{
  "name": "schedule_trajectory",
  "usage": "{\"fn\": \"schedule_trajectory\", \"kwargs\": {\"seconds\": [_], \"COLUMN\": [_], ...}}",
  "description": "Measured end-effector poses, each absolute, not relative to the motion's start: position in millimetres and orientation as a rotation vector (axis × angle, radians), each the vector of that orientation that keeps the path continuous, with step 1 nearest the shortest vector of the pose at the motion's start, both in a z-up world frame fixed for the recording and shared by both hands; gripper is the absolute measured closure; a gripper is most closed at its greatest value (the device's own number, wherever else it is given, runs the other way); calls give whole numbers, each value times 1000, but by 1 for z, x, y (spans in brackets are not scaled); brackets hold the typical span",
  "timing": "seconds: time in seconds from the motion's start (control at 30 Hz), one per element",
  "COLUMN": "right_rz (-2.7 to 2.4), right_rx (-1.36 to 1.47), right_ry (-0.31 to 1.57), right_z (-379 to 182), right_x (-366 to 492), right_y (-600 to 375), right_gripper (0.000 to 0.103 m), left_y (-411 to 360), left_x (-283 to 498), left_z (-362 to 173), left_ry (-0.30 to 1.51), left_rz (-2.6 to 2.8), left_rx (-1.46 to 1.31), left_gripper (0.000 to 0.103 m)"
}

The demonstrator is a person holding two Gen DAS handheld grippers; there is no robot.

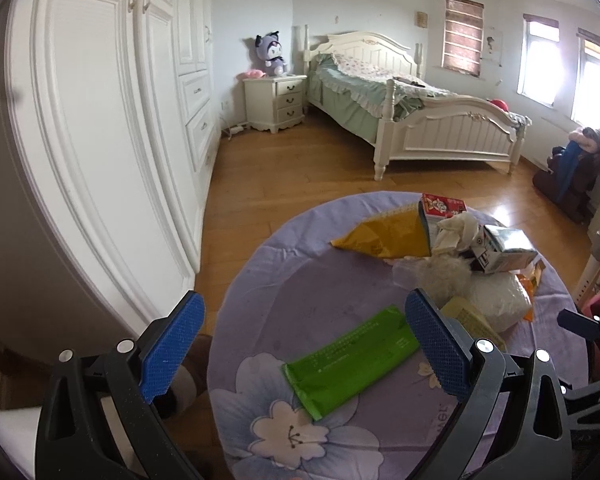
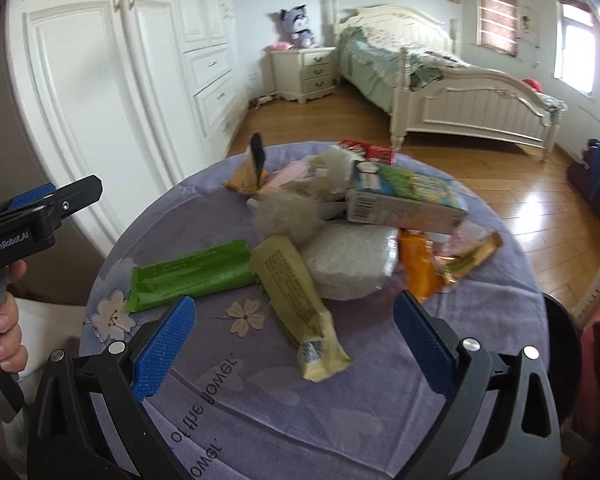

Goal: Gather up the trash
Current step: 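Grasp the green wrapper with the left tool while the right tool grasps the yellow wrapper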

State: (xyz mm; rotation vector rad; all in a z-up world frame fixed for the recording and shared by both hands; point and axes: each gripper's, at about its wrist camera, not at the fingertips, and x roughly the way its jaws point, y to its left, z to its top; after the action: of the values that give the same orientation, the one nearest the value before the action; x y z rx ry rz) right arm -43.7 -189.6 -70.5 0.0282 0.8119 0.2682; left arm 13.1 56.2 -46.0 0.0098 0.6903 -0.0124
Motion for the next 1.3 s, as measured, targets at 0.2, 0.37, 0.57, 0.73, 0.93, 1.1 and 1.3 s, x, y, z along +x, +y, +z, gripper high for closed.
{"fn": "schedule_trajectory", "kwargs": {"seconds": [0.2, 0.37, 0.57, 0.73, 0.93, 1.1, 1.3], "right_rz": [362, 378, 360, 356, 370, 370, 399], "right_rx": [31, 21, -5, 28, -9, -64, -150], "right_ry": [932, 957, 977, 962, 954, 987, 989], "right_z": [-102, -110, -115, -106, -107, -119, -125], "right_x": [-22, -13, -6, -10, -13, 0, -10], "right_y": [-178, -173, -168, -174, -183, -178, -171], "right_gripper": [52, 52, 51, 45, 41, 40, 41], "left_y": [60, 36, 8, -2, 3, 4, 10], "left_x": [17, 22, 45, 60, 73, 68, 63], "left_z": [-80, -102, -130, -153, -162, -158, -151], "left_ry": [775, 801, 841, 901, 976, 954, 983], "left_rz": [-128, -319, -411, -478, -595, -594, -581], "left_rx": [92, 228, 374, 484, 433, 414, 383], "left_gripper": [4, 4, 4, 4, 67, 81, 98]}}
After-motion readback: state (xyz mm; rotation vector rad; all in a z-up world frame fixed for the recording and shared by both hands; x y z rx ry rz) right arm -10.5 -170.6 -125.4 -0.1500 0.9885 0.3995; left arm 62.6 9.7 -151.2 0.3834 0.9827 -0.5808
